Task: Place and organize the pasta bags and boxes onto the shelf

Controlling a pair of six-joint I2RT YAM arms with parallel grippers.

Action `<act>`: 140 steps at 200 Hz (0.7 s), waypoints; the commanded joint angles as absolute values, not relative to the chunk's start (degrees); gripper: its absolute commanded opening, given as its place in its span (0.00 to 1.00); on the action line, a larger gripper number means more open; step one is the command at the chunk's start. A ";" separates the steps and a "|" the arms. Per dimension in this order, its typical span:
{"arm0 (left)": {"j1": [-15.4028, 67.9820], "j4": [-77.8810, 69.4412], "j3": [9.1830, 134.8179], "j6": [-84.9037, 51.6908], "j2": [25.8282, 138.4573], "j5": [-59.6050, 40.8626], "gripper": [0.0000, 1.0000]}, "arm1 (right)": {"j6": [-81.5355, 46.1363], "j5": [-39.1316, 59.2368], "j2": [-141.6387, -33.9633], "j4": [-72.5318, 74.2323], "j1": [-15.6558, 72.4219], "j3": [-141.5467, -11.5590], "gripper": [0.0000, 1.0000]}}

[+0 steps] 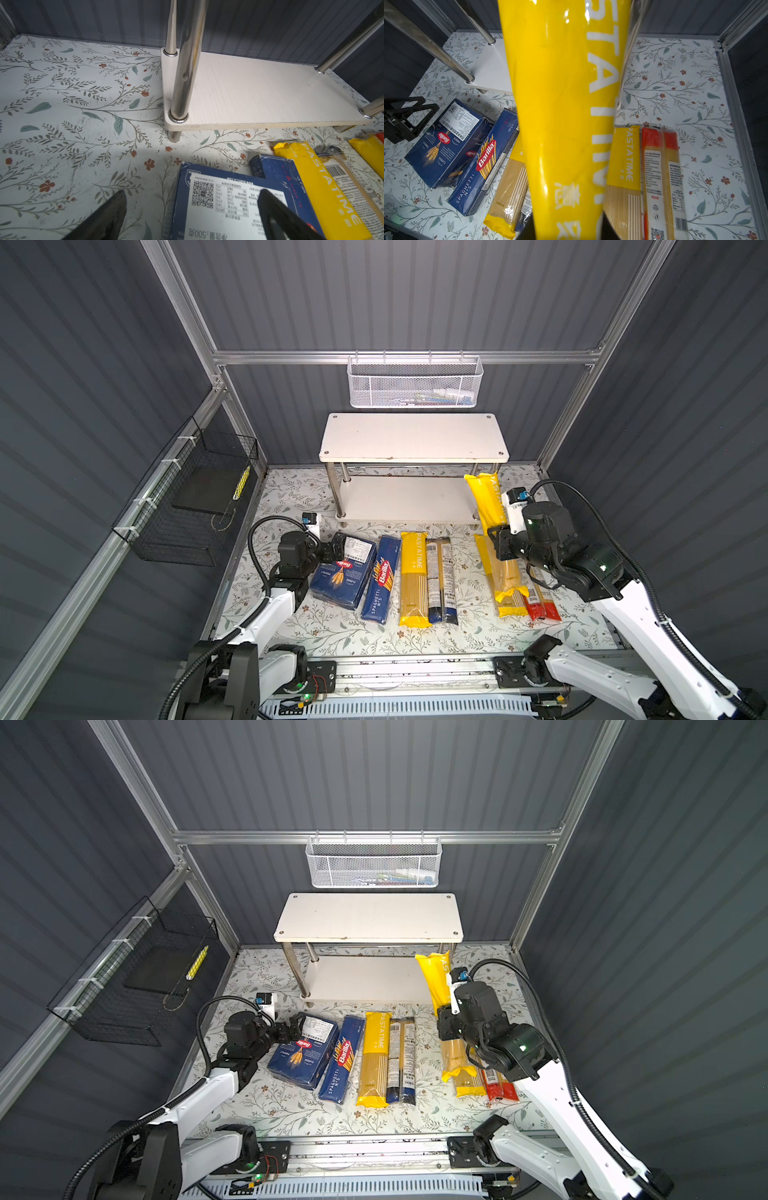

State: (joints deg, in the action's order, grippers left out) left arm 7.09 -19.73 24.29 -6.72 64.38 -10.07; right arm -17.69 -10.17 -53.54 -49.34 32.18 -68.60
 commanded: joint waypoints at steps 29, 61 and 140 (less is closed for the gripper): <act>7.34 -20.46 23.55 -7.45 63.55 -9.85 0.99 | -15.46 -10.92 -54.96 -46.01 31.82 -76.76 0.24; 7.29 -20.43 23.55 -7.31 63.58 -9.91 0.99 | -15.30 -9.56 -56.41 -44.96 31.79 -79.71 0.24; 7.29 -20.56 23.29 -7.30 63.36 -9.86 0.99 | -13.38 -6.90 -63.04 -47.22 28.11 -91.00 0.24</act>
State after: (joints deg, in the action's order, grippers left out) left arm 7.09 -19.75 24.25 -6.72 64.36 -10.07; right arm -14.85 -8.32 -62.17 -52.05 30.04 -85.41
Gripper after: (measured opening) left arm 0.993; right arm 0.246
